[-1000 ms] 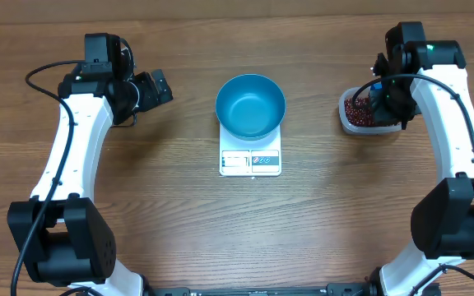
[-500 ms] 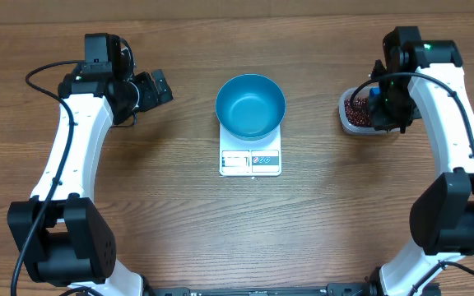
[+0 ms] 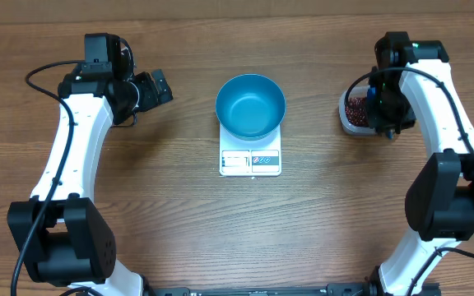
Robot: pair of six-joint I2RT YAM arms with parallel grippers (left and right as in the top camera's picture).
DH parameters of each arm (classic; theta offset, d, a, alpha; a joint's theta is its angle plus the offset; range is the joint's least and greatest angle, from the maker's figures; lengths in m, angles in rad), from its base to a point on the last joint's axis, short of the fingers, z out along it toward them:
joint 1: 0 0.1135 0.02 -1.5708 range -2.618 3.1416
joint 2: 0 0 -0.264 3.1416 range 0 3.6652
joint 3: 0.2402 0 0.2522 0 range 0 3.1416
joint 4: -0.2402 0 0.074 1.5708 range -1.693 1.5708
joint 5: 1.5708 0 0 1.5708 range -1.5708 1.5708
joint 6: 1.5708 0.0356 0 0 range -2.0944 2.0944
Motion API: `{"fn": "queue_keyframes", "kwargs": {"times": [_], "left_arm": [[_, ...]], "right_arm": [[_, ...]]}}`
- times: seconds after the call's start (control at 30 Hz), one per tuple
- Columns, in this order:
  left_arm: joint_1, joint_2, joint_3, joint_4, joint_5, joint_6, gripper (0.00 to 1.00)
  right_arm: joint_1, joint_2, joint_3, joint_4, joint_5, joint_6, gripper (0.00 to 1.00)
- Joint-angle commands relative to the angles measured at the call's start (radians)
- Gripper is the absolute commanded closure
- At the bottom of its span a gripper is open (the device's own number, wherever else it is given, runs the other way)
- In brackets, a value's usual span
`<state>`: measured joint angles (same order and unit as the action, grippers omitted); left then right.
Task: Scoop item into bowl and weigh 150g on scale
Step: 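Carry the scoop with the right gripper into the bean tub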
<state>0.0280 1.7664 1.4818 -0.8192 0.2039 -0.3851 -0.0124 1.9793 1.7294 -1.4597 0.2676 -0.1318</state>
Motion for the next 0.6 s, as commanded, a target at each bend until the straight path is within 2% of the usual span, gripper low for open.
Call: {"fn": "queue_keyframes", "kwargs": {"times": [0.0,0.07,0.13,0.27,0.4,0.53,0.57], "left_arm": [[-0.002,-0.027,0.014,0.001,-0.013,0.019,0.00],[-0.002,-0.027,0.014,0.001,-0.013,0.019,0.00],[-0.002,-0.027,0.014,0.001,-0.013,0.019,0.01],[-0.002,-0.027,0.014,0.001,-0.013,0.019,0.01],[-0.002,-0.027,0.014,0.001,-0.013,0.019,0.00],[-0.002,-0.027,0.014,0.001,-0.013,0.019,0.00],[-0.002,-0.027,0.014,0.001,-0.013,0.019,0.01]], "right_arm": [[0.000,0.000,0.078,-0.006,0.013,0.034,0.52],[0.000,-0.015,0.117,-0.017,0.000,0.035,0.42],[0.000,-0.041,0.148,-0.023,-0.008,0.046,0.38],[0.000,-0.155,0.191,-0.018,-0.060,0.057,0.34],[-0.013,-0.365,0.184,-0.003,-0.183,0.096,0.29],[-0.016,-0.517,0.106,0.065,-0.199,0.134,0.27],[-0.016,-0.576,0.036,0.116,-0.193,0.155,0.27]]}}
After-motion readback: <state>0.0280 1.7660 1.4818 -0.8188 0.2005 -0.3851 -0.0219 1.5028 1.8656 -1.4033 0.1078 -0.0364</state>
